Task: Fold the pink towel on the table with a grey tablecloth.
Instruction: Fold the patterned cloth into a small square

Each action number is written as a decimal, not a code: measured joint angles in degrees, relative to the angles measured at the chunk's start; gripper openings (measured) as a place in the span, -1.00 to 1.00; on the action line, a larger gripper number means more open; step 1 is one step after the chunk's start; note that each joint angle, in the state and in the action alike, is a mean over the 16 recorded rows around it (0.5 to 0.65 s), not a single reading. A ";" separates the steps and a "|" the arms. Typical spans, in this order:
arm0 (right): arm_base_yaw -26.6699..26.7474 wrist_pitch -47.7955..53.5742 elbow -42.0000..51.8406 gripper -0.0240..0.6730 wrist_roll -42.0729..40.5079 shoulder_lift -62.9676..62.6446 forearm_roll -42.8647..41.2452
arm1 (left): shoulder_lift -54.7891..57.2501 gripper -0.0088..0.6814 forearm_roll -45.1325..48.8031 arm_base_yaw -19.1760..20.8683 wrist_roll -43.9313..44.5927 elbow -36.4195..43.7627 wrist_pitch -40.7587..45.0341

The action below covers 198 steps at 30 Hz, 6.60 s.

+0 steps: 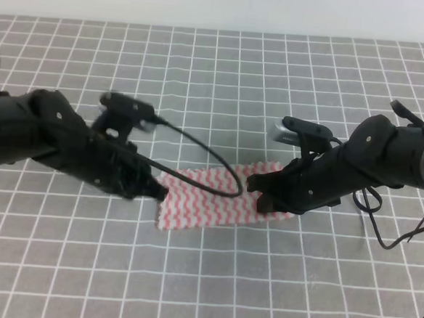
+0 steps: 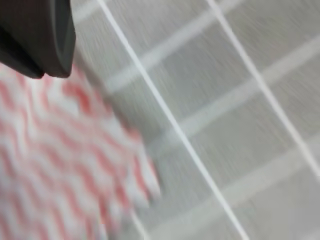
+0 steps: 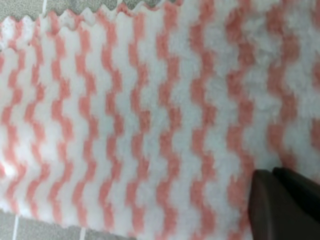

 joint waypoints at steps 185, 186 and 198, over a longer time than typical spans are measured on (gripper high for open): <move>2.86 4.65 -10.19 -0.97 2.43 -0.84 -0.81 | 11.53 -0.97 -13.35 3.45 12.52 -10.17 11.10; 2.86 4.69 -10.19 -0.97 2.41 -0.81 -0.69 | 11.83 -0.97 -13.31 3.45 12.53 -10.17 10.97; 3.30 4.52 -10.19 -0.97 -0.24 -0.79 4.52 | 13.01 -0.97 -13.35 3.44 12.77 -10.13 9.59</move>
